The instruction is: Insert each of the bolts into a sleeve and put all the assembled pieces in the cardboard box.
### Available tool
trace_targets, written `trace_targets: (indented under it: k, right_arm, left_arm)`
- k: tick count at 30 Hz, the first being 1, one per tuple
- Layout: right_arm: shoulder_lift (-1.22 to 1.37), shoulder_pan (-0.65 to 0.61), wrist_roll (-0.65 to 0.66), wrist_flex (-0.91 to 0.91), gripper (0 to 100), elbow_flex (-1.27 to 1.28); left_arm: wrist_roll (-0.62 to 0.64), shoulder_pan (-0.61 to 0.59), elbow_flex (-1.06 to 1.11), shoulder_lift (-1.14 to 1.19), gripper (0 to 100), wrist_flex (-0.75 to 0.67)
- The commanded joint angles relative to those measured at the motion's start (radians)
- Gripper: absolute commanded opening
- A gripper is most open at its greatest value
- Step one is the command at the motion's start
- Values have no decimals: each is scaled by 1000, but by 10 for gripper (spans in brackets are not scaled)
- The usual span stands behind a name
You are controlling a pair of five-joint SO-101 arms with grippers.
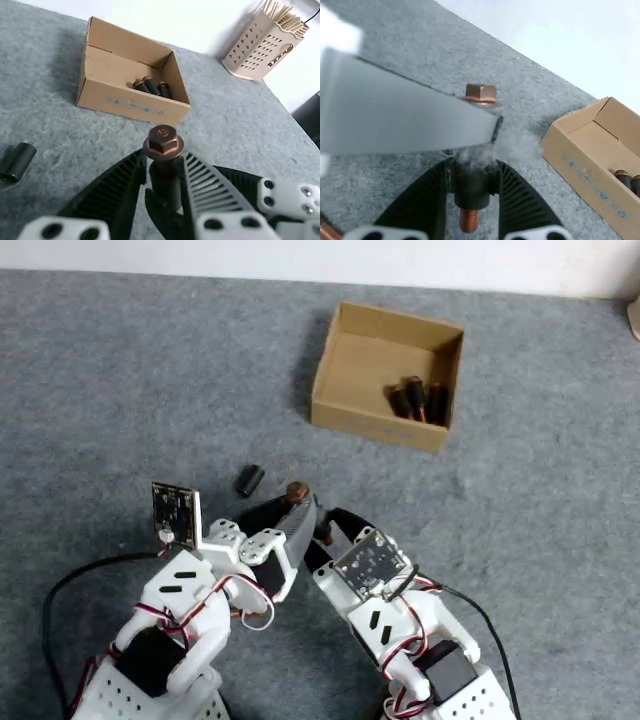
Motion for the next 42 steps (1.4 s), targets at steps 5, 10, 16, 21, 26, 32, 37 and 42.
trace_targets:
  k: [5,10,16,21,26,32,37,42]
  right_arm:
    - [-5,-7,-5,-8,4,-33]
    - [-5,-7,-5,-10,4,-33]
    - [-5,-7,-5,-10,4,-33]
    - [-5,-7,-5,-10,4,-33]
    - [-5,-7,-5,-10,4,-33]
    - [-5,-7,-5,-10,4,-33]
    - [-5,-5,-5,-10,4,-33]
    - [-5,25,-6,-12,4,-33]
  left_arm:
    - [-8,-77,-84,-2,116,34]
    - [-11,45,-120,1,136,126]
    - [-61,74,-131,1,168,149]
    - [-64,74,-205,-5,168,224]
    - [-63,-2,-226,-7,168,229]
    - [-66,-222,-222,2,159,213]
    - [-69,-308,-205,4,0,158]
    - [-176,-318,-71,4,6,41]
